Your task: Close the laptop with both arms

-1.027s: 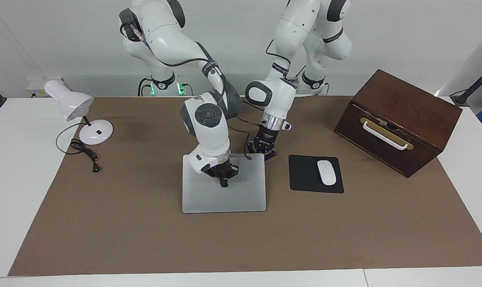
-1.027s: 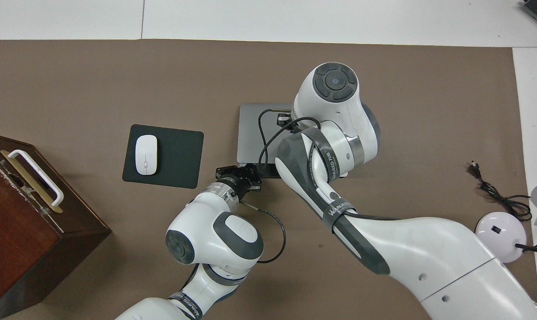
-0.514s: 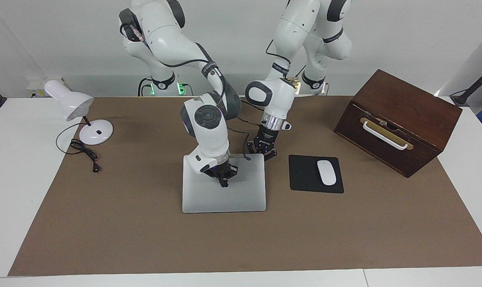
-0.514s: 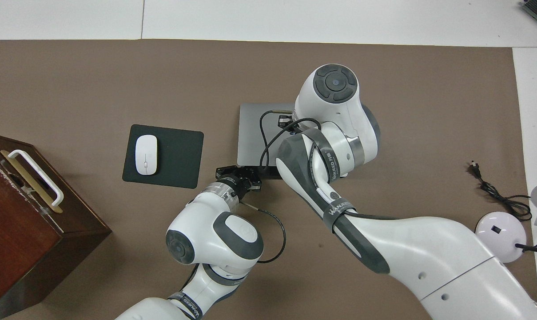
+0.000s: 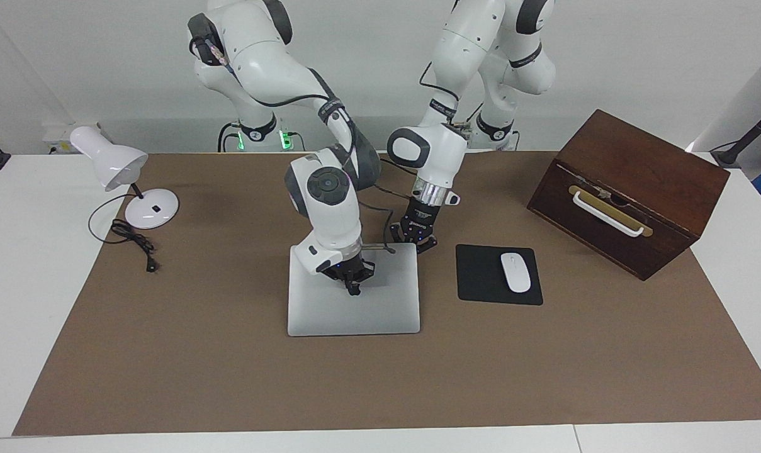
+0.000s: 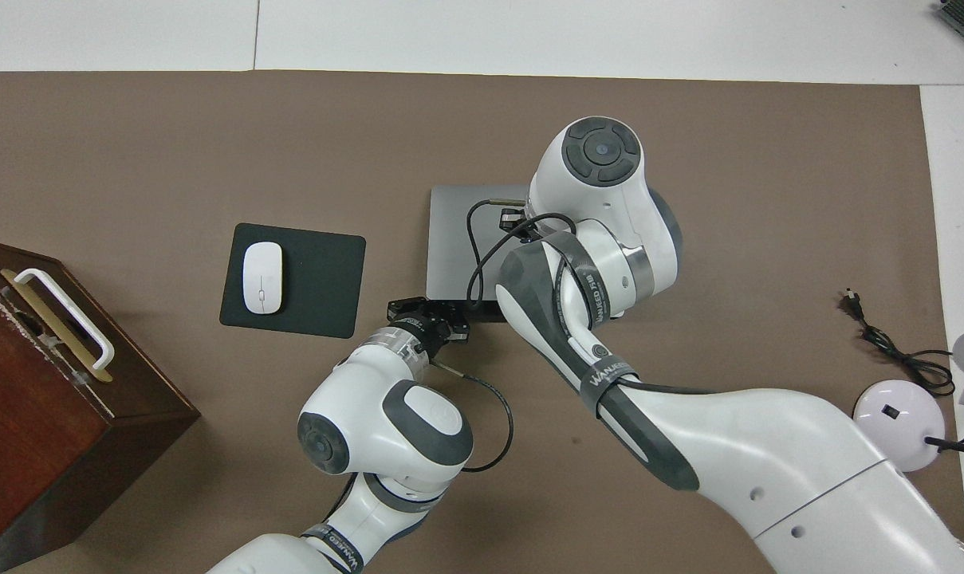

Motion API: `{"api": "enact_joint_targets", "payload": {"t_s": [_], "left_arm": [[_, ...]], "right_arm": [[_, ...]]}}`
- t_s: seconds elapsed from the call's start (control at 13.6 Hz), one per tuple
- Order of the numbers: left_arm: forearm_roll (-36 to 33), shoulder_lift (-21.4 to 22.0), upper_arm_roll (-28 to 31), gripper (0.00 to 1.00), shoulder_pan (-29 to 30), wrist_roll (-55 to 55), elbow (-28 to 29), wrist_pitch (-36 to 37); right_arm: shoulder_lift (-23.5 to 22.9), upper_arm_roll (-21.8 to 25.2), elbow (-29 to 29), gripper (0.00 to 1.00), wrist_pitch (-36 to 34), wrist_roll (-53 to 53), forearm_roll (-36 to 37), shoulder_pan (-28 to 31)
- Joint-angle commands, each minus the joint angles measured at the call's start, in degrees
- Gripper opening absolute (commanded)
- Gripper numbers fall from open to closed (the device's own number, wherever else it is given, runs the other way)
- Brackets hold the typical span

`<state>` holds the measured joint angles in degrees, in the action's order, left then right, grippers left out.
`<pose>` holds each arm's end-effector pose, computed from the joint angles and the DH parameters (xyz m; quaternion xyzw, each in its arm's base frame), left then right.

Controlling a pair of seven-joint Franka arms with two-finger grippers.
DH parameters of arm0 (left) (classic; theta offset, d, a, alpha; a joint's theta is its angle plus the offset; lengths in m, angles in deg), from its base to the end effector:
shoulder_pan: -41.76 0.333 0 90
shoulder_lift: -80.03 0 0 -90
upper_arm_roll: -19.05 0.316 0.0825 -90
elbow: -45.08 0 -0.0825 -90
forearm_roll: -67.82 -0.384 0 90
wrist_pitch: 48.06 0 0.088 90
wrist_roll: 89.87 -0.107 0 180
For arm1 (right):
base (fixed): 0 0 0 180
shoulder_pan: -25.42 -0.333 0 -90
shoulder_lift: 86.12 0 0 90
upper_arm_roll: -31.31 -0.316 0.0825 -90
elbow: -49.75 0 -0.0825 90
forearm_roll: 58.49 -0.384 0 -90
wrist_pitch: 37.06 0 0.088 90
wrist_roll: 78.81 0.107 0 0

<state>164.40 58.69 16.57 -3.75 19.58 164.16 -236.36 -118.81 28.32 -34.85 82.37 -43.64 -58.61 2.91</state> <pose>0.4444 -0.3401 0.2732 0.1515 0.9299 -0.1500 0.2999 0.6445 0.3005 0.3484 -0.9957 0.0891 -0.0089 0.0225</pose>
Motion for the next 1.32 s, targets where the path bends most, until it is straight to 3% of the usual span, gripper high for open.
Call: {"api": "enact_joint_targets", "payload": {"t_s": [0.0, 1.25], "left_arm": [[-0.86, -2.48, 0.64, 0.00, -0.02, 0.41, 0.19, -1.55], [-0.86, -2.48, 0.73, 0.00, 0.07, 0.41, 0.19, -1.55]], "right_arm": [[1.57, -0.53, -2.68, 0.00, 0.98, 1.05, -1.19, 0.72], [1.57, -0.53, -3.56, 0.00, 1.50, 1.14, -2.42, 0.80]]}}
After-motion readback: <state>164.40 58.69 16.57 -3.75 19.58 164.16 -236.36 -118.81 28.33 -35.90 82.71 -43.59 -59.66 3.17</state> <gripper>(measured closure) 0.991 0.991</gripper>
